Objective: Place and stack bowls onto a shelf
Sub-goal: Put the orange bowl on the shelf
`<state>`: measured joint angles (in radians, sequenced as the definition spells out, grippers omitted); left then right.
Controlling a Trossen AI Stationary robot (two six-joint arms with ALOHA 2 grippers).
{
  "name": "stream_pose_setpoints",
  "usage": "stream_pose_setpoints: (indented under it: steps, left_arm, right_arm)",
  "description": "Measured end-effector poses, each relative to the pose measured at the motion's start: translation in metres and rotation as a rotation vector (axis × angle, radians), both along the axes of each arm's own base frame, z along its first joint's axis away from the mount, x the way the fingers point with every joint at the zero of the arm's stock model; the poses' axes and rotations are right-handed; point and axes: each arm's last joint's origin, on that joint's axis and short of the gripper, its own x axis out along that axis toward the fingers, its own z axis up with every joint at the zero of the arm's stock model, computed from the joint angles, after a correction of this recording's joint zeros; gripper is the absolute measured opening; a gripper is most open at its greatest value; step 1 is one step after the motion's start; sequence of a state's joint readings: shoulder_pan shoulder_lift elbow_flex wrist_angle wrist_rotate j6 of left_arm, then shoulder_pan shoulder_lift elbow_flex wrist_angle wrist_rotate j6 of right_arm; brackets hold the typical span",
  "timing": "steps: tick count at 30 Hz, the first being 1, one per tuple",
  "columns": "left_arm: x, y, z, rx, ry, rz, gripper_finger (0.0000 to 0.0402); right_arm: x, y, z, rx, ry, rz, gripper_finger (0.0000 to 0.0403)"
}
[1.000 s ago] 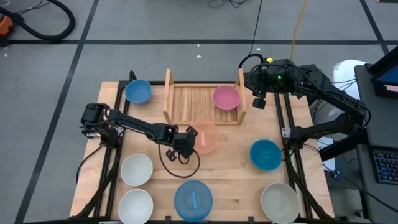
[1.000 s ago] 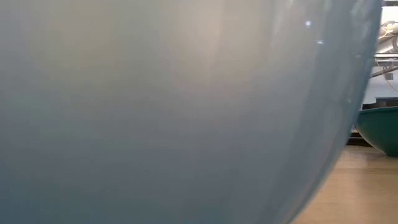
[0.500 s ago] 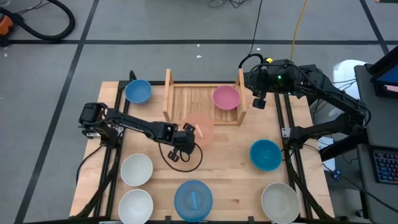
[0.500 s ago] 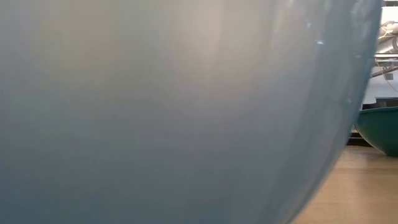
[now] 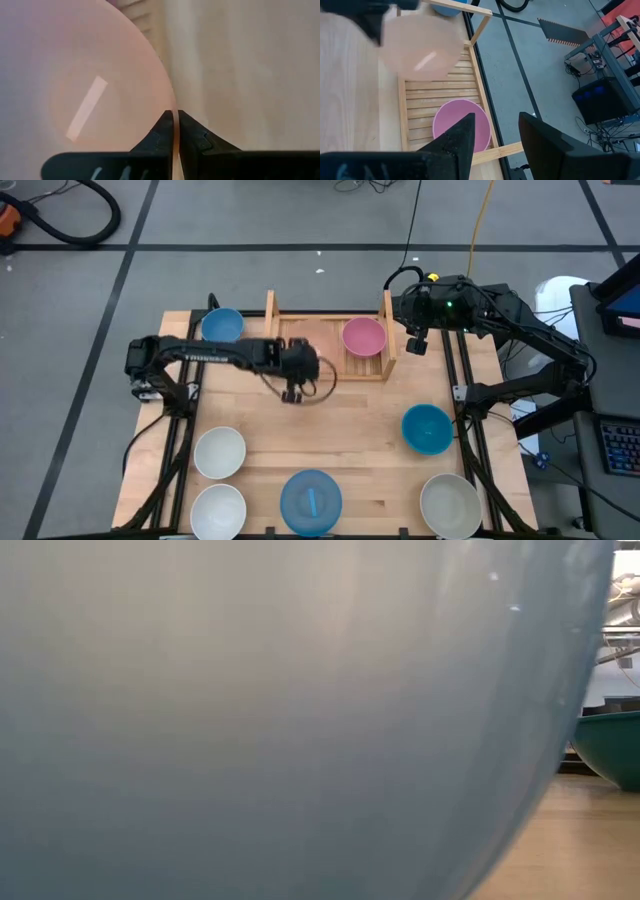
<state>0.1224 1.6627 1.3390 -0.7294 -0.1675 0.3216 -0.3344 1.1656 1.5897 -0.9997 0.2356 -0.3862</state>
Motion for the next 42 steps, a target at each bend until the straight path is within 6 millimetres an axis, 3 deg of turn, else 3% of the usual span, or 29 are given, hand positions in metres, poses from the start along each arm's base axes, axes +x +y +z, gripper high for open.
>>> stream_pose_setpoints:
  steps: [5,15,25,36,42]
  left_arm:
    - [-0.008,0.033,0.002,-0.072,0.000,0.165,0.0008]
    - [-0.015,0.068,0.003,-0.199,-0.064,0.242,0.0008]
    - [-0.009,0.074,-0.011,-0.245,-0.042,0.215,0.0015]
    - [0.007,0.081,-0.050,-0.236,0.056,0.186,0.0008]
    - [0.009,0.083,-0.056,-0.237,0.063,0.200,0.0039]
  right_arm:
    - [0.000,0.000,0.000,0.000,0.000,0.000,0.0144]
    - [0.000,0.000,0.000,-0.020,0.015,0.018,0.0144]
    - [0.000,0.000,0.000,-0.020,0.014,0.018,0.0144]
    - [0.000,0.000,0.000,-0.019,0.012,0.017,0.0144]
    - [0.000,0.000,0.000,-0.018,0.012,0.016,0.0144]
